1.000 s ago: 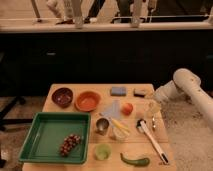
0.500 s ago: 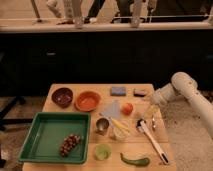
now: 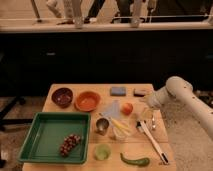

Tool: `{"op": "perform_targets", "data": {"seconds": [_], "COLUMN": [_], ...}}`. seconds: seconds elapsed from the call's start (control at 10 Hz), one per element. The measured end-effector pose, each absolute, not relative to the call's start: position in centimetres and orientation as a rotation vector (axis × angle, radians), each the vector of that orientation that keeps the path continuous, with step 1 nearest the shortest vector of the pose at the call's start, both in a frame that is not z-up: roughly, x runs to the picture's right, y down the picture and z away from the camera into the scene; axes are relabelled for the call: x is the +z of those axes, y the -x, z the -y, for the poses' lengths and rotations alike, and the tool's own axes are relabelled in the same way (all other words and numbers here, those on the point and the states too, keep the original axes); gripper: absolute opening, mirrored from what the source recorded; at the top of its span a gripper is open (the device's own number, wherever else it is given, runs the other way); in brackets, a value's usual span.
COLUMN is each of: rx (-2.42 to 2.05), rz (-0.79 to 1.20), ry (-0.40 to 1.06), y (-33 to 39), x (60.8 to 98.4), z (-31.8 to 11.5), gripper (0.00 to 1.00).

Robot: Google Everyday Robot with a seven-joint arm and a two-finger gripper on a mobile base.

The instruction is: Place apple in red bowl

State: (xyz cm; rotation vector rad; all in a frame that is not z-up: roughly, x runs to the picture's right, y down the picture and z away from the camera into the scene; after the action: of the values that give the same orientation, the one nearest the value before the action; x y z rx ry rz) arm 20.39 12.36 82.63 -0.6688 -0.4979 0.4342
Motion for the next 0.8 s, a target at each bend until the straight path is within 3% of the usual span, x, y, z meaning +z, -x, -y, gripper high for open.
{"op": "perform_targets", "data": {"seconds": [0.8], "rx": [0.416], "rz": [0.449], "ry": [0.677], "y": [-17.4], "x": [85.9], "z": [-12.6], "gripper": [0.8]}}
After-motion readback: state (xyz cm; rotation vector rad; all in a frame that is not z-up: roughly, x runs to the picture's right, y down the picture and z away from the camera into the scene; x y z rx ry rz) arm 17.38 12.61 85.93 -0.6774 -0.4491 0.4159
